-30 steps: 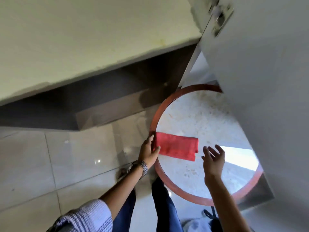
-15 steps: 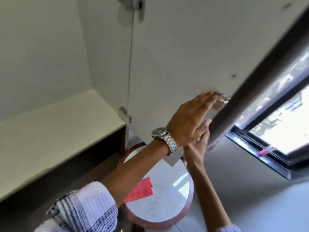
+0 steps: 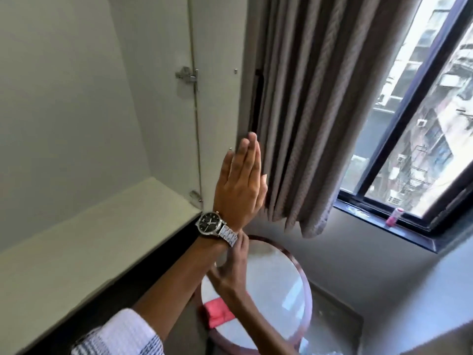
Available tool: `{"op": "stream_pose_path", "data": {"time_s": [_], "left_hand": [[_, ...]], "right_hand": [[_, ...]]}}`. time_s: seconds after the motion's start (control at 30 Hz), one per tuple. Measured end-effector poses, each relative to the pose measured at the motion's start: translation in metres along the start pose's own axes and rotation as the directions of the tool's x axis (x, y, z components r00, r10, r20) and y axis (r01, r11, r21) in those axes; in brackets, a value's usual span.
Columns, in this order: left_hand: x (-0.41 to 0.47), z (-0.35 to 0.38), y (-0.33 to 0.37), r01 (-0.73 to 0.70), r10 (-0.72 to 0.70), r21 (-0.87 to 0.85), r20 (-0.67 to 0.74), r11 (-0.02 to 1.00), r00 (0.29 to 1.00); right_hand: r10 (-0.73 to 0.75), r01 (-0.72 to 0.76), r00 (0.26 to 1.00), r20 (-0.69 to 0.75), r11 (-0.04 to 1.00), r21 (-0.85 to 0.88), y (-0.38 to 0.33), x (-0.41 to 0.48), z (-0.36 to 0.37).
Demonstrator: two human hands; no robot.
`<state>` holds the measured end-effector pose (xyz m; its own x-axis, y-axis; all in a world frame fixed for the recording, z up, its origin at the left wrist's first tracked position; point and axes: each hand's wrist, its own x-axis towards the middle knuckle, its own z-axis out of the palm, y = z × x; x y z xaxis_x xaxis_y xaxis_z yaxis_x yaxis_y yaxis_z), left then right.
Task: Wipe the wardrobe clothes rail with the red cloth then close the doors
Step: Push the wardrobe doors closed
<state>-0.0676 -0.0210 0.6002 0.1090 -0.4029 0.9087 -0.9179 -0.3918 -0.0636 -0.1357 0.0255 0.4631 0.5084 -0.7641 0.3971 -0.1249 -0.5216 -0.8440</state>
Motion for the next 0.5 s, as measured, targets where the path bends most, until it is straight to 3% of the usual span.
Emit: {"op": "stream_pose_path", "data": {"time_s": [0.13,0.23,0.33,0.4,0.43,0.5], "left_hand": [[0.033,-0.033,-0.070,0.084,-0.067,0.136,-0.126,0.987,0.990],[0.059,-0.046,-0.137,0.086,-0.058,0.293,-0.104,0.952,0.993],[0.066,-0.048,-0.200,0.016,-0.008,0.492,-0.018,0.870,1.000],[0.078,-0.044,-0.255,-0.058,0.046,0.728,0.036,0.683,0.998],[0.077,-0.038,-0.260,-0.030,0.036,0.696,0.005,0.717,0.999],[0.079,-0.025,-0.281,-0.025,0.017,0.798,0.018,0.602,1.000]], "right_hand": [[-0.223,0.246,0.946,0.234,0.966,-0.076,-0.023,-0.018,0.061],[-0.456,0.513,0.811,0.367,0.855,-0.072,-0.047,-0.001,0.113],[-0.586,0.647,0.731,0.349,0.758,-0.085,-0.068,0.037,0.168],[-0.721,0.762,0.638,0.270,0.641,-0.092,-0.082,0.081,0.222],[-0.741,0.779,0.624,0.249,0.616,-0.118,-0.071,0.090,0.225],[-0.841,0.850,0.525,0.132,0.510,-0.132,-0.065,0.120,0.257]]}}
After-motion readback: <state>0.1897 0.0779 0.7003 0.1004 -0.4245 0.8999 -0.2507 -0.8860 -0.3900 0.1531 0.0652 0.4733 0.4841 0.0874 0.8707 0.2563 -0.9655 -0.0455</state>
